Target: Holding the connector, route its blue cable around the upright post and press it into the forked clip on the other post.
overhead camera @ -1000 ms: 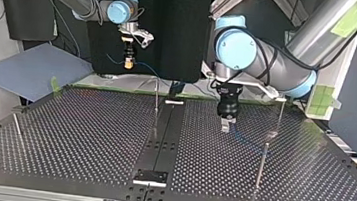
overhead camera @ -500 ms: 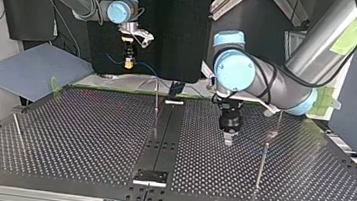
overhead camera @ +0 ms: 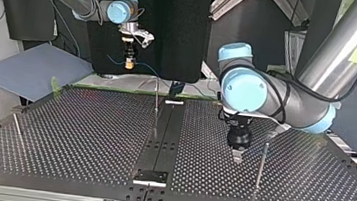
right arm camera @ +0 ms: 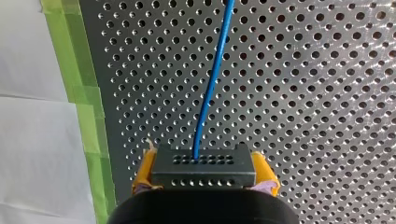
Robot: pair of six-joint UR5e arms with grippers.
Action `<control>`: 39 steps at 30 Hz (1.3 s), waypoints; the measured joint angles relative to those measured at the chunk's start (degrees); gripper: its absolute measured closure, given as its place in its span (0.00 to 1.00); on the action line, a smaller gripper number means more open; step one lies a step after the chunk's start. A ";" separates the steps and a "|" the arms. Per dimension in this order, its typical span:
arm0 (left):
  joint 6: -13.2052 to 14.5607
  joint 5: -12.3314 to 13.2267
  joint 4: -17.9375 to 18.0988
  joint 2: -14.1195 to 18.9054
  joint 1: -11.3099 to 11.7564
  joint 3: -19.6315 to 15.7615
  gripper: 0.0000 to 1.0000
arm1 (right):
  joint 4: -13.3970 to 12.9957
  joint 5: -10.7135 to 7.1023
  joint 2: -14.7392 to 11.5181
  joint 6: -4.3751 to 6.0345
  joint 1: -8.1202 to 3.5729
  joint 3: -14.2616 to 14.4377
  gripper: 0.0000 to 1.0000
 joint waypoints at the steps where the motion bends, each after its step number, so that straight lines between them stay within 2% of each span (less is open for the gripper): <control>1: 0.02 0.12 -0.19 -0.02 -0.06 0.38 0.00 | -0.01 -0.01 0.00 0.02 0.01 0.00 0.98; 6: 0.43 0.62 -0.82 -0.02 -0.81 2.86 0.00 | 0.00 -0.02 0.01 0.04 0.00 0.00 0.98; 10: 0.79 0.64 -0.83 -0.02 -1.43 3.27 0.00 | 0.16 -0.05 0.02 0.02 0.01 0.00 0.98; 18: 1.11 0.54 2.07 -0.22 -1.95 -0.31 0.00 | 0.32 -0.10 0.02 0.01 0.02 0.00 0.98; 25: 0.93 0.15 3.02 -2.73 -1.96 -3.53 0.00 | 0.34 -0.10 0.02 0.00 0.02 0.01 0.98; 30: 0.91 -0.31 2.82 -4.44 -2.10 -4.38 0.00 | 0.19 -0.08 0.02 0.00 0.01 0.00 0.98; 39: 0.90 -0.86 2.70 -4.86 -2.57 -4.98 0.00 | -0.01 -0.10 0.02 0.01 0.01 0.00 0.98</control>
